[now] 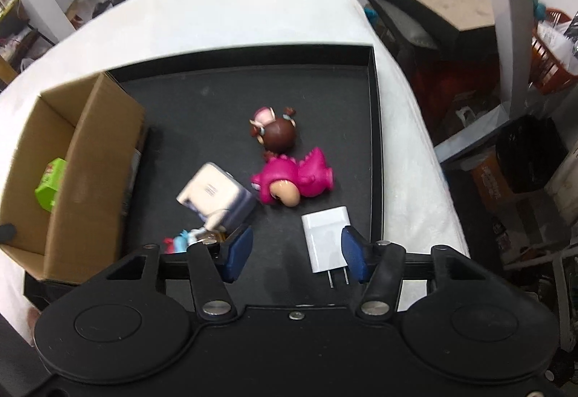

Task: Organize rigid objects
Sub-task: 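Move the right tool over the tray and grasp the white plug charger, then carry the white charger with the right tool and release it into the box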

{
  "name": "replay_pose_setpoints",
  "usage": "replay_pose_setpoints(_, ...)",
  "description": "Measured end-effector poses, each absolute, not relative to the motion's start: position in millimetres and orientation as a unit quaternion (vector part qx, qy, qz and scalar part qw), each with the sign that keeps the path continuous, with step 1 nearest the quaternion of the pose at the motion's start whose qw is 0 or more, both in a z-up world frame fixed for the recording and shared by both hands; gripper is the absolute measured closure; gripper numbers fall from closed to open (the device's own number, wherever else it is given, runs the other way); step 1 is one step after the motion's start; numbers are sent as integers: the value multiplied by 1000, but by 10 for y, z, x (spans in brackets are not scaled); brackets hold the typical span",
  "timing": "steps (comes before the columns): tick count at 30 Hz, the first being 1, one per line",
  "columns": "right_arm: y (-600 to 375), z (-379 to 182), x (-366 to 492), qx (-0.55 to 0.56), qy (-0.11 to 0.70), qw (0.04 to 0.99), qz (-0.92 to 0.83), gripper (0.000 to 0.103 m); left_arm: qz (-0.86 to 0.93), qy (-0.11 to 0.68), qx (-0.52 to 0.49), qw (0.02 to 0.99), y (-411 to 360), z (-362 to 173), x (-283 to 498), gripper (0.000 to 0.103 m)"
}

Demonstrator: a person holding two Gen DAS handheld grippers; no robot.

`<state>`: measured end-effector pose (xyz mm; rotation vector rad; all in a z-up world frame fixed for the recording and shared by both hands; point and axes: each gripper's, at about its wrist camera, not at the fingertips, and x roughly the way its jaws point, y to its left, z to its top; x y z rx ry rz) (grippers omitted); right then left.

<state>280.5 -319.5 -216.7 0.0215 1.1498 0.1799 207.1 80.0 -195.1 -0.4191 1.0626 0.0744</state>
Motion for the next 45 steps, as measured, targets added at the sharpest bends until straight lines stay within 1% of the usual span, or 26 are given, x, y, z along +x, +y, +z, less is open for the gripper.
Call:
replay_pose_setpoints(4, -3193, -2331, 2868, -12, 557, 827, 75, 51, 38, 504, -194, 841, 784, -1955, 2080, 89)
replay_pose_setpoints(11, -3252, -2565, 2927, -10, 573, 816, 67, 51, 42, 505, -188, 842, 765, -1958, 2079, 89)
replay_pose_setpoints(13, -3291, -2655, 2926, -1, 582, 811, 64, 61, 43, 505, -187, 841, 757, -1956, 2079, 89)
replay_pose_setpoints(14, -3285, -2661, 2908, -7, 577, 814, 60, 63, 44, 505, -186, 842, 754, -1954, 2078, 89)
replay_pose_setpoints(15, -3280, -2648, 2893, -12, 574, 816, 60, 66, 46, 505, -185, 842, 752, -1951, 2078, 89)
replay_pose_setpoints(19, -3292, -2610, 2871, 0, 578, 813, 69, 66, 47, 505, -181, 843, 739, -1942, 2077, 89)
replay_pose_setpoints(37, -2967, -2134, 2697, -23, 549, 830, 95, 67, 44, 499, -185, 845, 768, -1931, 2038, 89)
replay_pose_setpoints(42, -2925, -2006, 2681, 9, 548, 829, 106, 67, 44, 496, -184, 847, 761, -1916, 2019, 89)
replay_pose_setpoints(45, -2859, -1911, 2671, 5, 540, 834, 111, 67, 44, 494, -187, 848, 769, -1906, 2005, 89)
